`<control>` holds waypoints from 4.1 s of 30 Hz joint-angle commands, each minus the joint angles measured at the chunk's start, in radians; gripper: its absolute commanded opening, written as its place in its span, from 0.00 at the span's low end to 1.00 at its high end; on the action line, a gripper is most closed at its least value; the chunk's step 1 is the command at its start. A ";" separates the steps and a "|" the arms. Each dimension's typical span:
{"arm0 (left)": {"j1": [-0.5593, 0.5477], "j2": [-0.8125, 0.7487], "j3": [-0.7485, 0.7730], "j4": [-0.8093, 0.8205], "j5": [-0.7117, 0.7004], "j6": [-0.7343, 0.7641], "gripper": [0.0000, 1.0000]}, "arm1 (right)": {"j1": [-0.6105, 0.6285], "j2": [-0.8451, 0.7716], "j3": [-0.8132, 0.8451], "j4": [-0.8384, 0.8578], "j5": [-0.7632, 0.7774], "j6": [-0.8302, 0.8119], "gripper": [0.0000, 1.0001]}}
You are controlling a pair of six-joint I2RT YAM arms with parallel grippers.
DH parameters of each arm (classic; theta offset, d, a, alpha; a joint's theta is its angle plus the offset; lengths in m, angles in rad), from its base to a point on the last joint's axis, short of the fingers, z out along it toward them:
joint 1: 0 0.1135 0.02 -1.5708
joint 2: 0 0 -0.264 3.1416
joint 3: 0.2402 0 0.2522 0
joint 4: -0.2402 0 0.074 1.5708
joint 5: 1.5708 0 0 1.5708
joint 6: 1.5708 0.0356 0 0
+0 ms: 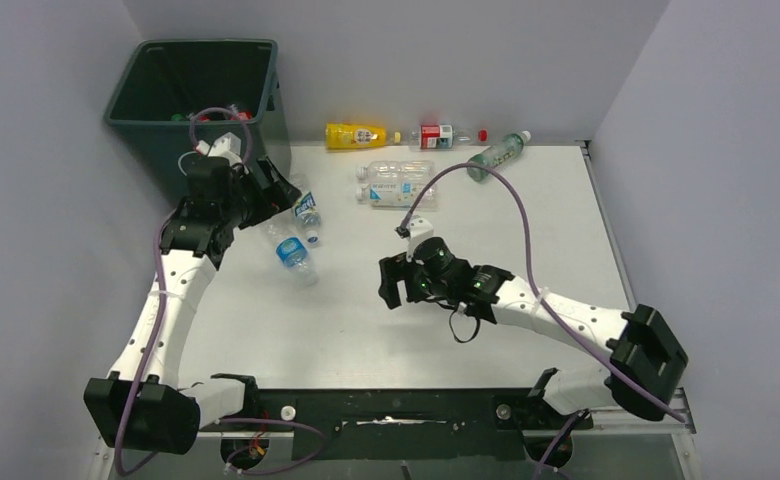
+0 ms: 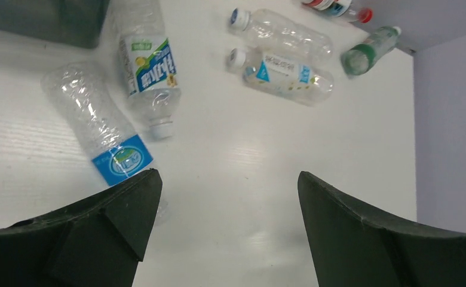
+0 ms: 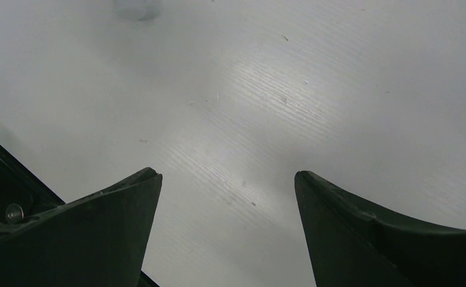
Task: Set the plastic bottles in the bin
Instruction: Pick up the plastic bottle at the center of the board, then place the plastic bottle in the trash bin.
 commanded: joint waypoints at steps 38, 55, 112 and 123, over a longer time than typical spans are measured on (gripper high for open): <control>0.077 -0.115 -0.128 0.094 -0.025 0.038 0.86 | 0.026 0.864 0.666 0.353 -0.401 -0.219 0.66; 0.089 -0.093 -0.099 0.073 0.003 0.083 0.86 | 0.053 0.953 0.762 0.263 -0.336 -0.213 0.44; -0.303 0.009 -0.393 0.653 0.266 -0.505 0.86 | 0.076 -0.322 -0.023 -0.065 0.196 -0.112 0.27; -0.396 -0.002 -0.402 0.678 0.164 -0.474 0.86 | 0.076 -0.257 0.009 -0.039 0.082 -0.093 0.27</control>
